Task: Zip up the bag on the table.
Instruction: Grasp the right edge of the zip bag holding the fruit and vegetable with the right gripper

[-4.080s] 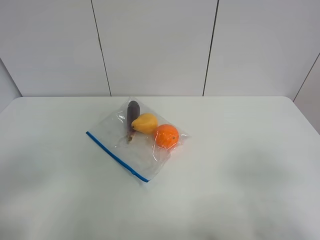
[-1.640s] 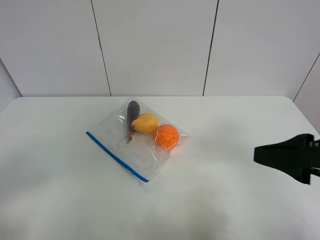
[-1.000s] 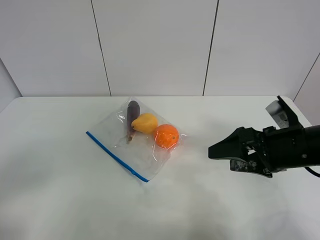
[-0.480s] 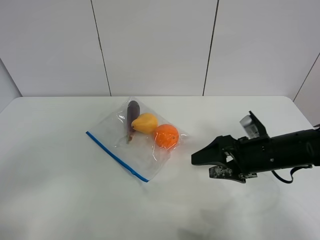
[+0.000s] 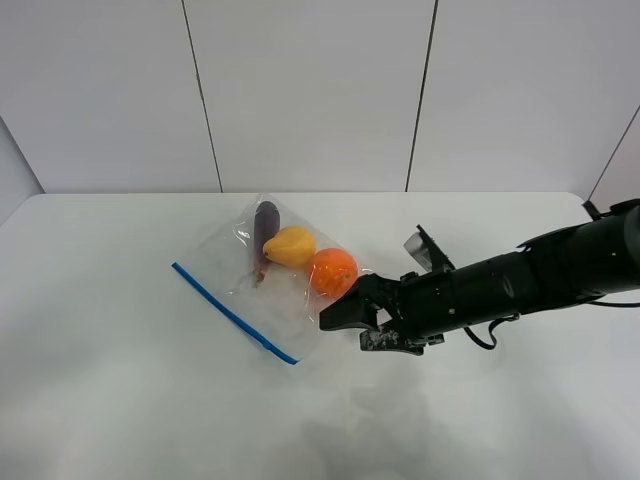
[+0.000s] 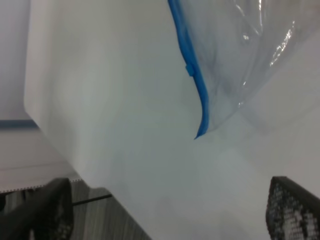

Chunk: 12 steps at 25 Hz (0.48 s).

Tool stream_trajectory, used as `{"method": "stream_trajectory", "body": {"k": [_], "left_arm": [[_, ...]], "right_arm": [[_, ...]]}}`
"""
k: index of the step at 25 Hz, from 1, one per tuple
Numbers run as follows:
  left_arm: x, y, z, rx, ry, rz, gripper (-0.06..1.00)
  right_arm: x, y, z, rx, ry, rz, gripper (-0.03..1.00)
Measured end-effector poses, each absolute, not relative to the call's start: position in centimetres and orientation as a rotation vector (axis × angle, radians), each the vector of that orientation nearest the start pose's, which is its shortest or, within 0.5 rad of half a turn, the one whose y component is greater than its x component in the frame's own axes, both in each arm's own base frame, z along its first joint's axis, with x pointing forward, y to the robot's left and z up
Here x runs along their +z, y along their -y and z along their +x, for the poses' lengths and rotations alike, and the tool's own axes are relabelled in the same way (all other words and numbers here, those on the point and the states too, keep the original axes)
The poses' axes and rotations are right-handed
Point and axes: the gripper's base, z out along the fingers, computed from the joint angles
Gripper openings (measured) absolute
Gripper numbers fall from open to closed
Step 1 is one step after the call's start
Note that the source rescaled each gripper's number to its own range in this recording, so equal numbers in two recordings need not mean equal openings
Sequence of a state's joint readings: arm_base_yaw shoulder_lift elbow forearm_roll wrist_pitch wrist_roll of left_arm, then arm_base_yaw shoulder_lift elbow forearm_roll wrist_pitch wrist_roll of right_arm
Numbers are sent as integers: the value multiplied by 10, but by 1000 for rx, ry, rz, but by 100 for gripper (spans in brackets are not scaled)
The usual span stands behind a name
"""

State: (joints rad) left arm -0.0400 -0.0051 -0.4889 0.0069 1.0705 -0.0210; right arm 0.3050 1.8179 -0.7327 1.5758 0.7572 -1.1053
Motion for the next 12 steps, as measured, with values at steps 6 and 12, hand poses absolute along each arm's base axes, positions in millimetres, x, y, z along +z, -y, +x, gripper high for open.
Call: {"method": "stream_trajectory", "body": {"k": [6,12], "left_arm": [[273,-1,-5,-29,-2060,19,100],[273,-1,-5,-29,-2060,19,100]], "right_arm": [[105,-168,280,1286,-2703,-61,93],[85,-176,300,1308,-2731,15,92]]}}
